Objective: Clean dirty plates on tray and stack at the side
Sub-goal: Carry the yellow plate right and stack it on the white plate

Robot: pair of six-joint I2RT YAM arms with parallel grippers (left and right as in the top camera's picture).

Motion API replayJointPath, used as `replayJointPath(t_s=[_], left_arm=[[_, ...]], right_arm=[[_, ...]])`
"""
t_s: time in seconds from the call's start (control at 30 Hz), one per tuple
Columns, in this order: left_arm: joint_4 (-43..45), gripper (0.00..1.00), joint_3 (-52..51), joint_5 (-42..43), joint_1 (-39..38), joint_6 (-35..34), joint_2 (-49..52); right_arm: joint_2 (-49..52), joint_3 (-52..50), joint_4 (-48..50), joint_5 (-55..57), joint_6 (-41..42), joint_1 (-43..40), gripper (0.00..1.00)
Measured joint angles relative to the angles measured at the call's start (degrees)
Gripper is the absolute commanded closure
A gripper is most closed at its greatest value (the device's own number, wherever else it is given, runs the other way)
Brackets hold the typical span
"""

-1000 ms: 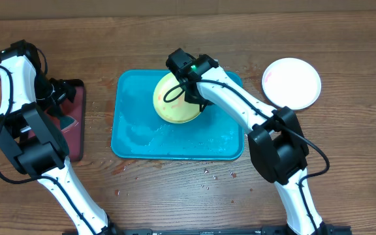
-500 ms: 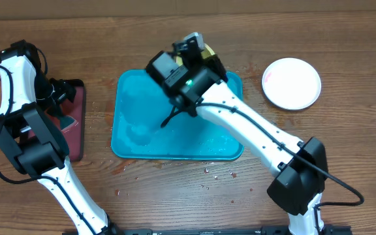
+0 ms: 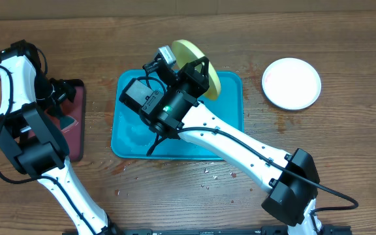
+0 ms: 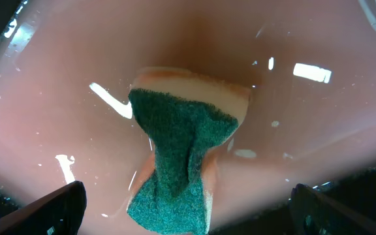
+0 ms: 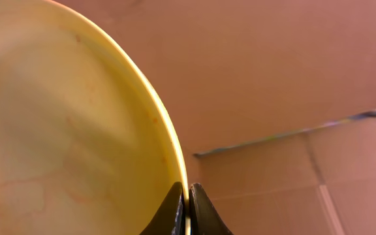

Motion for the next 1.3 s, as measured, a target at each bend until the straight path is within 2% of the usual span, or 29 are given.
replayJointPath(t_s=[0.27, 0.33, 0.47, 0.57, 0.67, 0.83, 1.1, 1.3], left_arm=[[0.0, 0.0, 0.0, 0.0, 0.0, 0.0, 0.0], [0.0, 0.0, 0.0, 0.0, 0.0, 0.0, 0.0], [0.0, 0.0, 0.0, 0.0, 0.0, 0.0, 0.0], [0.0, 0.0, 0.0, 0.0, 0.0, 0.0, 0.0], [0.0, 0.0, 0.0, 0.0, 0.0, 0.0, 0.0], [0.0, 0.0, 0.0, 0.0, 0.0, 0.0, 0.0], [0.0, 0.0, 0.0, 0.0, 0.0, 0.0, 0.0], [0.0, 0.0, 0.0, 0.0, 0.0, 0.0, 0.0]], right_arm=[[0.0, 0.0, 0.2, 1.6, -5.2, -0.1, 0.96], [0.0, 0.0, 0.3, -4.0, -4.8, -0.3, 0.96], [0.0, -0.4, 5.2, -27.3, -3.5, -4.0, 0.96], [0.0, -1.7, 8.1, -44.0, -2.2, -10.7, 0.96], [0.0, -2.4, 7.6, -53.1, 2.8, -19.7, 0.96], [0.0, -2.4, 4.9, -62.3, 11.4, -36.5, 0.96], [0.0, -4.9, 2.9, -78.5, 15.7, -62.9, 0.96], [0.0, -13.9, 7.0, -83.1, 16.5, -72.6, 0.96]])
